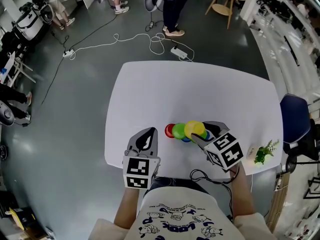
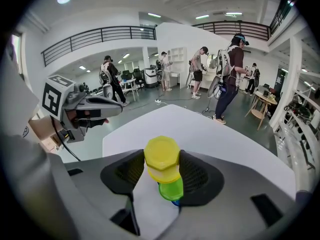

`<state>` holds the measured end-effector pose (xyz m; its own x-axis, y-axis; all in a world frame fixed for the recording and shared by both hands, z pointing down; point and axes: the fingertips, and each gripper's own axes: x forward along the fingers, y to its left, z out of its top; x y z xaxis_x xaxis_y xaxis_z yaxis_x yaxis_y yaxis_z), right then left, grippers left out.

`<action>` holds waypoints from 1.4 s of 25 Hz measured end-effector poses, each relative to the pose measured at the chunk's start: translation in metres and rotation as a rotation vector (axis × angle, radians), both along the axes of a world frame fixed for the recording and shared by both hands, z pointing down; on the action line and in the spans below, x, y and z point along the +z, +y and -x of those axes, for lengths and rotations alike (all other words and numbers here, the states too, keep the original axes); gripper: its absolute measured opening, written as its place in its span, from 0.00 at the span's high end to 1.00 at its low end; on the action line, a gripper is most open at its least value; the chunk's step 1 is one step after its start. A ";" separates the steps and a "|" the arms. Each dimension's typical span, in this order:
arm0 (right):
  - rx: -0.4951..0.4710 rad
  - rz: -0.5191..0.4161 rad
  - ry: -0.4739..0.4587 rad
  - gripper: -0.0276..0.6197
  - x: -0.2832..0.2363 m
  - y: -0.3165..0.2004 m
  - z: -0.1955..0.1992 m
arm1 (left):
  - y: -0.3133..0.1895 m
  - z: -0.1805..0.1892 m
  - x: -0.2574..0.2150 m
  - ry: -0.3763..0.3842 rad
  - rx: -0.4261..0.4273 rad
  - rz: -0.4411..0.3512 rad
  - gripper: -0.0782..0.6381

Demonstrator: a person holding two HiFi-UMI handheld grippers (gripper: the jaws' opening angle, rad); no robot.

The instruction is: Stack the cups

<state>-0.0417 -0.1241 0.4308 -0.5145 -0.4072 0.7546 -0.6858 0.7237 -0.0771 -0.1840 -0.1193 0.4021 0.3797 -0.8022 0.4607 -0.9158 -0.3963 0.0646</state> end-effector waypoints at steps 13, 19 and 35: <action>-0.072 -0.045 0.044 0.58 0.002 0.003 0.007 | 0.000 -0.004 0.003 0.007 0.011 0.015 0.87; -0.061 -0.057 0.027 0.55 0.002 -0.002 0.008 | -0.003 -0.004 0.006 0.009 0.009 0.019 0.87; 0.338 -0.351 -0.314 0.66 -0.105 -0.039 -0.046 | -0.035 -0.014 -0.045 0.025 -0.019 -0.099 0.87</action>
<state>0.0046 -0.1633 0.3259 -0.4900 -0.7860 0.3770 -0.8662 0.4875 -0.1093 -0.1697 -0.1541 0.3568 0.3746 -0.8504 0.3694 -0.9217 -0.3849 0.0487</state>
